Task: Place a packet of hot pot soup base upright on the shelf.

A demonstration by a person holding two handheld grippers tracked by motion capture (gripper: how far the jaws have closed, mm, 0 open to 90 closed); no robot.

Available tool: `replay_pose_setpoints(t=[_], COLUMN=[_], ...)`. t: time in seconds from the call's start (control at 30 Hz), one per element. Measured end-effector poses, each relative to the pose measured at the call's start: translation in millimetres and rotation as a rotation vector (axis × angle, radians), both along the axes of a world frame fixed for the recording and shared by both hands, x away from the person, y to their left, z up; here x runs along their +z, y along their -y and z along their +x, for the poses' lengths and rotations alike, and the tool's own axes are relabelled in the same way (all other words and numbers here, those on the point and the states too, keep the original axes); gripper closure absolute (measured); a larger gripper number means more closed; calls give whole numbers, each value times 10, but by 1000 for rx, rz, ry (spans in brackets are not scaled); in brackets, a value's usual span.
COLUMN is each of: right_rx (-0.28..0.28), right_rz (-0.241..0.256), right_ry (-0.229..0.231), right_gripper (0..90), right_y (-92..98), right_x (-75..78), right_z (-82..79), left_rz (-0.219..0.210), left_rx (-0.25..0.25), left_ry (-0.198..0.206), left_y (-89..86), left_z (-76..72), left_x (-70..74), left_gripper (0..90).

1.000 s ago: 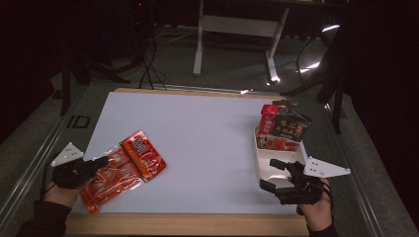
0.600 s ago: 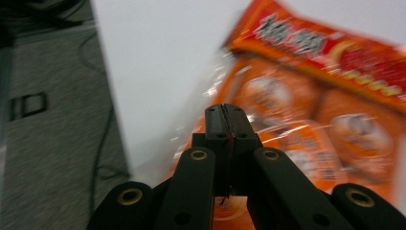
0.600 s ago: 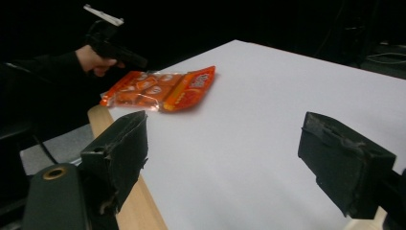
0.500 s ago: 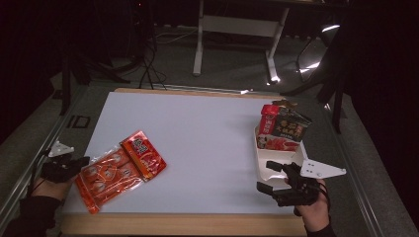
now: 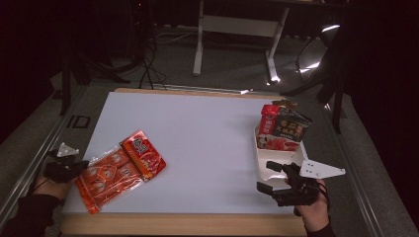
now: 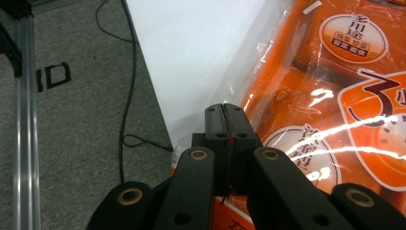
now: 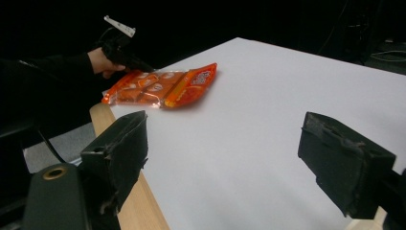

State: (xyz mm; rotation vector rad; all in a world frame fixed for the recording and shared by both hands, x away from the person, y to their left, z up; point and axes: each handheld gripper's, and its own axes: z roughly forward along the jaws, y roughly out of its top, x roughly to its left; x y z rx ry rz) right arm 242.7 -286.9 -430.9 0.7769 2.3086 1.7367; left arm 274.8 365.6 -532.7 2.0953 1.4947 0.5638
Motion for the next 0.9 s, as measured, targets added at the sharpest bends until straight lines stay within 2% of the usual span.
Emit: replay_pose_setpoints(t=[0.2,0.27,0.43,0.57,0.6,0.77,0.9], right_rx=[5,3,6,11,11,9,10], right_rz=[-1,-10,-8,-4,-4,-5,-5], right_ry=[-7,-8,-12,-9,-9,-13,-16], right_gripper=[172,172,173,173,173,173,173], right_y=[-19,-23,-30,-36,-36,-34,-36], right_x=[-9,-18,-18,-6,-6,-14,-17], right_z=[-2,3,0,-6,-6,-1,-1], left_rz=[-22,-45,-57,-73,-73,-92,-87], left_rx=[-42,-72,-135,-200,-200,-267,-302], left_ry=[-21,-39,-57,-81,-81,-93,-96], left_y=[89,149,288,439,439,649,789], left_z=[-43,-75,-128,-166,-166,-192,-179], left_x=[5,13,26,36,36,38,43], left_gripper=[900,900,900,900,900,900,900])
